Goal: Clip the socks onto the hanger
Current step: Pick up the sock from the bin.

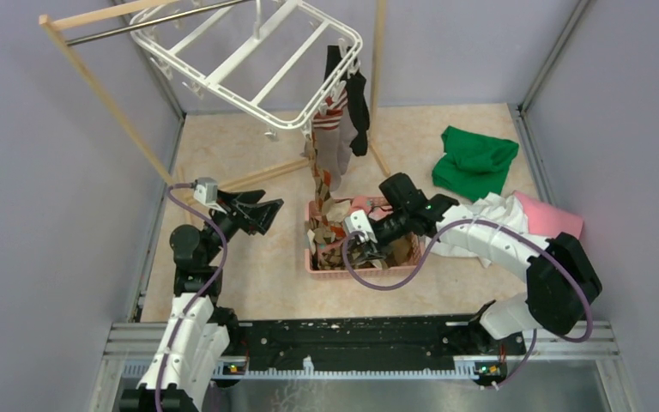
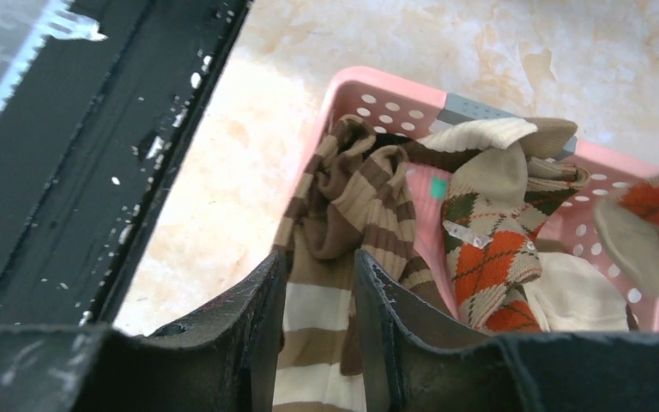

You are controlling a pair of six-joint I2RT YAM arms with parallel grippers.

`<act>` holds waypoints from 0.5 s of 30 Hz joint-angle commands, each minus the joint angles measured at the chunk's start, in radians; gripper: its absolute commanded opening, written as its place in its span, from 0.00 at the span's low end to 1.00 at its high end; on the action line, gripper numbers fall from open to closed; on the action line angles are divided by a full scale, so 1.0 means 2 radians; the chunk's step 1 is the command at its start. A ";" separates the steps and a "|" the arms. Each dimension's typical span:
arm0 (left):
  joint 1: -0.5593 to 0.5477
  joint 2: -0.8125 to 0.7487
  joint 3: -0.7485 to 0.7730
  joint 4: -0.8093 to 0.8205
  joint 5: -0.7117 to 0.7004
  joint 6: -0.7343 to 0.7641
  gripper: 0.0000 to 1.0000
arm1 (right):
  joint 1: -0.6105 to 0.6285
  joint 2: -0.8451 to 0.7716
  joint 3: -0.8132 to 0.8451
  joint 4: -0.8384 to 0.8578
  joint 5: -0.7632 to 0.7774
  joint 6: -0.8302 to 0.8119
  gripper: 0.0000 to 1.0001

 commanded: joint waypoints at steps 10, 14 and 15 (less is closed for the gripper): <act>-0.002 -0.005 -0.019 0.026 -0.004 -0.005 0.82 | 0.024 0.038 -0.003 0.064 0.088 0.030 0.33; -0.001 -0.003 -0.019 0.029 -0.004 -0.006 0.82 | 0.025 0.038 -0.007 0.058 0.096 0.029 0.26; -0.002 -0.002 -0.019 0.030 -0.004 -0.006 0.82 | 0.024 0.037 -0.008 0.056 0.096 0.028 0.24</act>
